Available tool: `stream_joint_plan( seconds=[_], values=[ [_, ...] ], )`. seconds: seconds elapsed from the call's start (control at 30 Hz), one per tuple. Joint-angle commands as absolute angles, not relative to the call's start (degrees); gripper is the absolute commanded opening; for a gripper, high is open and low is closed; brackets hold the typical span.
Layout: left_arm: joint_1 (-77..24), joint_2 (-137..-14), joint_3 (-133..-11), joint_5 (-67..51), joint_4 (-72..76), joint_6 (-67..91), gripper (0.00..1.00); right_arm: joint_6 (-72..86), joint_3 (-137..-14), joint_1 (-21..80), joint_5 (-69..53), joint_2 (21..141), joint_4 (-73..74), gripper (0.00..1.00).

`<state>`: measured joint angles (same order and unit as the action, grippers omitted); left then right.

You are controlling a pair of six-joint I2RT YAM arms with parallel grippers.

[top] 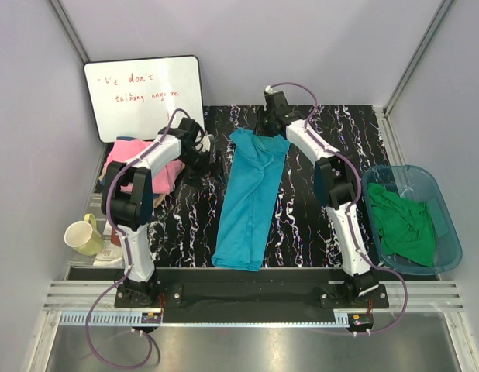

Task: Fold and stack the t-shirts
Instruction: Rotate the tshirt 90 degrees

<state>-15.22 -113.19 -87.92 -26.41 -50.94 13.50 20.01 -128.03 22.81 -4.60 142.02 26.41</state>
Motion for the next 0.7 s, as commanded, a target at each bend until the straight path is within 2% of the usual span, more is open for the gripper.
stream_joint_plan(
  seconds=[0.0, 0.1, 0.67],
  values=[
    [-15.0, -110.3, -88.2, -27.9, -50.5, 13.0, 0.99, 20.7, -130.8, 22.3, -6.2, 143.1, 27.2, 0.35],
    [-15.0, -110.6, -88.2, -28.0, -50.6, 13.1, 0.99, 20.5, -129.8, 22.3, -5.9, 142.1, 27.2, 0.41],
    [-15.0, -110.2, -88.2, -28.0, -51.0, 12.7, 0.99, 21.4, -128.9, 22.3, -7.0, 144.5, 27.4, 0.41]
  ],
)
